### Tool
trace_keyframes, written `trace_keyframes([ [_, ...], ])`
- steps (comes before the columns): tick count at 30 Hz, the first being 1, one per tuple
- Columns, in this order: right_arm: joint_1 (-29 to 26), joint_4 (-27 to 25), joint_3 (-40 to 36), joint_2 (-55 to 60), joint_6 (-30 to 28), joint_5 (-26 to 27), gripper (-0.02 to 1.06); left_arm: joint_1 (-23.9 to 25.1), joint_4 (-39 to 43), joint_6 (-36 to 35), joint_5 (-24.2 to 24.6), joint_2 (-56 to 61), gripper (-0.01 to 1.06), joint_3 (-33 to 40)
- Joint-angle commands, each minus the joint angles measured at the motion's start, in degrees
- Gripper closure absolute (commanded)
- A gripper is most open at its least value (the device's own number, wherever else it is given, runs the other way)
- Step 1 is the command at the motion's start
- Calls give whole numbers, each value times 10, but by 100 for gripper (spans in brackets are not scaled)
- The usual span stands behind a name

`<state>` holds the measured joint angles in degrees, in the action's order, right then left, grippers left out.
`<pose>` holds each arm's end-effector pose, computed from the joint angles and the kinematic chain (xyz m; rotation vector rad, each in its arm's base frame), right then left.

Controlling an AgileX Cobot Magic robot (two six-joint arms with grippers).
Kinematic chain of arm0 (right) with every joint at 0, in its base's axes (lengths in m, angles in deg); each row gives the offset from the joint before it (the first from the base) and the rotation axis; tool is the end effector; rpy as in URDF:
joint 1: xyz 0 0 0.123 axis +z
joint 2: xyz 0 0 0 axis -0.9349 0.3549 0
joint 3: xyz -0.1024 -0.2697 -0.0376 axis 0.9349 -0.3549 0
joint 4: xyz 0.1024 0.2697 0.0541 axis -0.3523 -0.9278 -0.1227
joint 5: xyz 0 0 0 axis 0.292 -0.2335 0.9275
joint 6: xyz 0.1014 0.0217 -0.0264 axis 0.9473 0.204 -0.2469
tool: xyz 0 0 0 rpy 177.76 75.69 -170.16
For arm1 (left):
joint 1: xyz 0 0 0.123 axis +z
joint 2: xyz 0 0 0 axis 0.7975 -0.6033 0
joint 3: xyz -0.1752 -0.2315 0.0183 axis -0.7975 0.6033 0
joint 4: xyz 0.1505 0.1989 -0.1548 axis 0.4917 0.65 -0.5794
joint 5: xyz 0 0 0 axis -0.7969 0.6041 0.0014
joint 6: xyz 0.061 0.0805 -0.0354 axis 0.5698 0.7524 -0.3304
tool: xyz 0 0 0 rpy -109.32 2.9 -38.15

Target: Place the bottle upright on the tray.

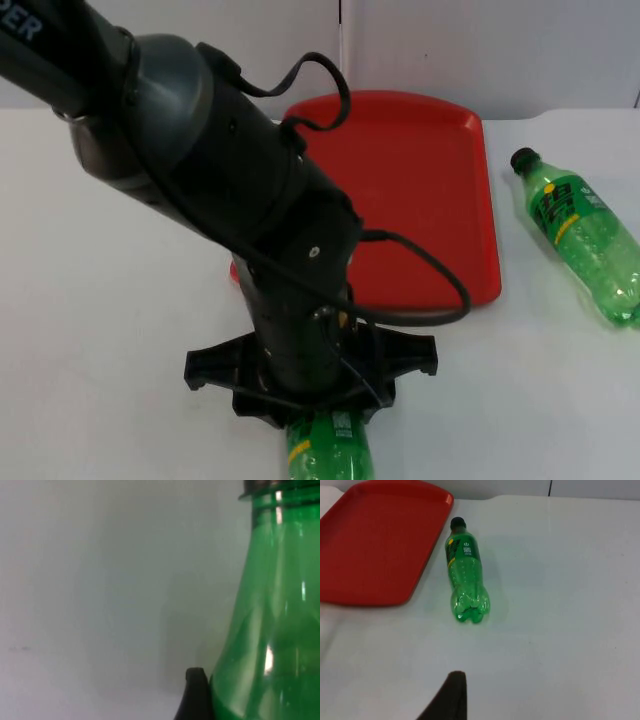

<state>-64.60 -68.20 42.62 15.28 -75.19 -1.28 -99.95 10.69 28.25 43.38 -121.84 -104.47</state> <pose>0.0382 0.0014 0.2940 -0.1074 2.0457 0.0143 0.2654 -0.2717 0.0329 -0.0655 2.9541 -0.1148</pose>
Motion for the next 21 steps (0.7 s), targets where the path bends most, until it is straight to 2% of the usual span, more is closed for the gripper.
trace_keyframes([
  [1, -2, 0, -1, -2, -5, 0, -1, -3, 0, 0, 3, 0, 105, -2],
  [5, -2, 0, -1, -2, -5, 0, -1, -6, 7, 6, 0, 15, 105, -2],
  [13, -2, 0, -1, -2, -5, 0, -1, 0, 76, -5, -58, 105, 105, -3],
  [17, -2, 0, -1, -2, -5, 0, -1, 12, 214, -43, -105, 174, 105, -5],
  [18, -2, 0, -1, -2, -5, 0, -1, 12, 214, -43, -105, 174, 105, -5],
  [21, -2, 0, -1, -2, -5, 0, -1, 18, 367, -92, -115, 214, 105, -22],
])
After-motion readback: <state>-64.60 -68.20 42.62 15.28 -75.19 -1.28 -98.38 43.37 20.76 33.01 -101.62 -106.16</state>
